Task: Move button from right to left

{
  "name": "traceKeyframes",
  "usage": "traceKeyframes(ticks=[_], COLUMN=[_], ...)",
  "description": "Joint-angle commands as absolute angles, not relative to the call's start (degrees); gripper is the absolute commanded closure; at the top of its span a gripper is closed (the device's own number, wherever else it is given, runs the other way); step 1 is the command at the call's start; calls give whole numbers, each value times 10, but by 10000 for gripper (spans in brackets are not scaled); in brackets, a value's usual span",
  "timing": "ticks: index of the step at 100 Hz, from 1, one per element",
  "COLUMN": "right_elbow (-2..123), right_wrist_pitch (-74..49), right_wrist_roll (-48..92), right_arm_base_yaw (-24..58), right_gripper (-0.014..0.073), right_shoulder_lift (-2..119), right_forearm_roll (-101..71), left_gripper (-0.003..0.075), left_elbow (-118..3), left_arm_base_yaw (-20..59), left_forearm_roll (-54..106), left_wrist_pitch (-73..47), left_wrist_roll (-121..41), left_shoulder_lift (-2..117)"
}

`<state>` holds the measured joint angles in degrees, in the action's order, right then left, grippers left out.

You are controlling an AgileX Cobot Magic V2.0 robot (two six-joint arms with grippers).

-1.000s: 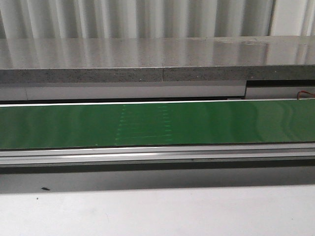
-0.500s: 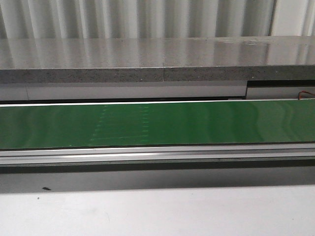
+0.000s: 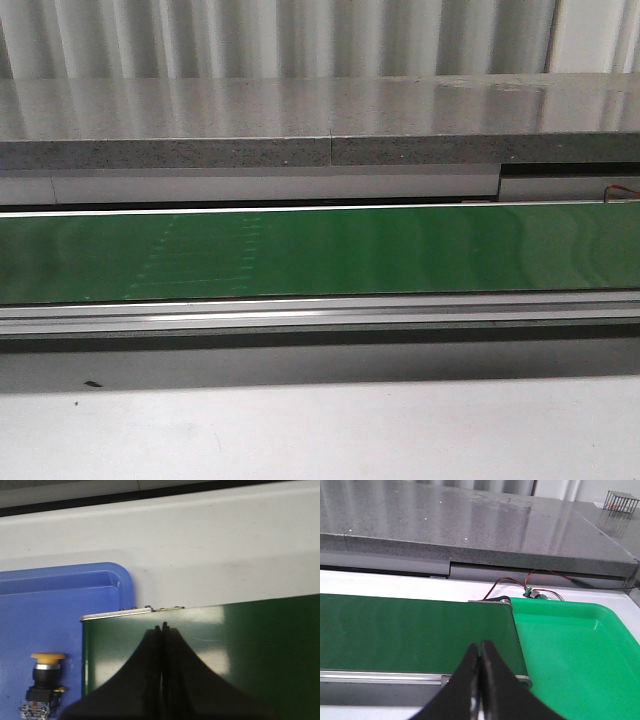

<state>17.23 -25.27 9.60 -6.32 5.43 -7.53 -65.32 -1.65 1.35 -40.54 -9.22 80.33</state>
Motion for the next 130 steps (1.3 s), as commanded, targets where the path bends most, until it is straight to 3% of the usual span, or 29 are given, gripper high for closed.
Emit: traceKeyframes(ticks=[1,30,95,130], right_elbow=[187,187,187,187], right_wrist_pitch=[-203,-203,-203,-203], right_wrist_roll=[102,102,102,102], right_arm_base_yaw=[-64,-64,-64,-64], right_gripper=[662,662,662,662], right_shoulder_lift=[61,61,61,61], right_forearm_roll=[-78,-78,-78,-78], left_gripper=[741,741,741,741], left_elbow=[-627,-482,-262,-160], left_arm_base_yaw=[5,59,59,54], left_forearm_roll=[21,39,80,79], left_wrist_pitch=[-350,-270,-231,-156], left_wrist_roll=[-88,-88,-88,-88], left_shoulder_lift=[744,588,225,111])
